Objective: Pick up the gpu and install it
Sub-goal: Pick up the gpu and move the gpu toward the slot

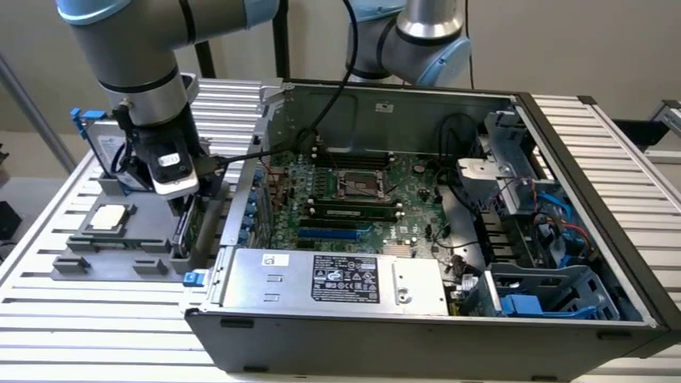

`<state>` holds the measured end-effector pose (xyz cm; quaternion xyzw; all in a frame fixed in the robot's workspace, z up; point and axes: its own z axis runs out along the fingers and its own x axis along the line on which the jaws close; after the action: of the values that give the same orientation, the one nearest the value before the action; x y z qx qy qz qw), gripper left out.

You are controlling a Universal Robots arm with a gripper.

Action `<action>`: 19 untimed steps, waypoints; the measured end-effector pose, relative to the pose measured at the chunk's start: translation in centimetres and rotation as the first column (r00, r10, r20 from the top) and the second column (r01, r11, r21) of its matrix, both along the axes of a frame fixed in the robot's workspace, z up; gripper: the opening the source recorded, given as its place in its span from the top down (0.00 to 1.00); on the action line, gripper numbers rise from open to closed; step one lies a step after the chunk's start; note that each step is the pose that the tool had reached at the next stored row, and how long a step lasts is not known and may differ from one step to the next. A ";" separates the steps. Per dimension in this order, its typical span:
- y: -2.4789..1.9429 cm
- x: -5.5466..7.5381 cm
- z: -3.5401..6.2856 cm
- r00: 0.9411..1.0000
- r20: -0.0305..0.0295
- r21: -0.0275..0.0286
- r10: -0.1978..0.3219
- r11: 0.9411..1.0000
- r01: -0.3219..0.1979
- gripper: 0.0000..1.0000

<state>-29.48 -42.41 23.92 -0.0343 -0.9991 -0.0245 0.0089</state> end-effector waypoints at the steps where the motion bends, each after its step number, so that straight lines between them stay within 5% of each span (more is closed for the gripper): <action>1: 0.00 0.0 0.00 1.000 0.000 0.000 0.000 1.000 0.000 0.00; 4: 0.01 0.0 0.01 1.000 0.000 0.000 0.000 1.000 0.000 0.00; 5: 0.01 0.0 0.00 1.000 0.000 0.000 0.000 1.000 0.000 1.00; 19: 0.03 0.0 0.00 1.000 0.000 0.000 0.002 1.000 -0.002 1.00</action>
<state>-29.51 -42.38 23.92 -0.0335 -0.9991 -0.0245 0.0089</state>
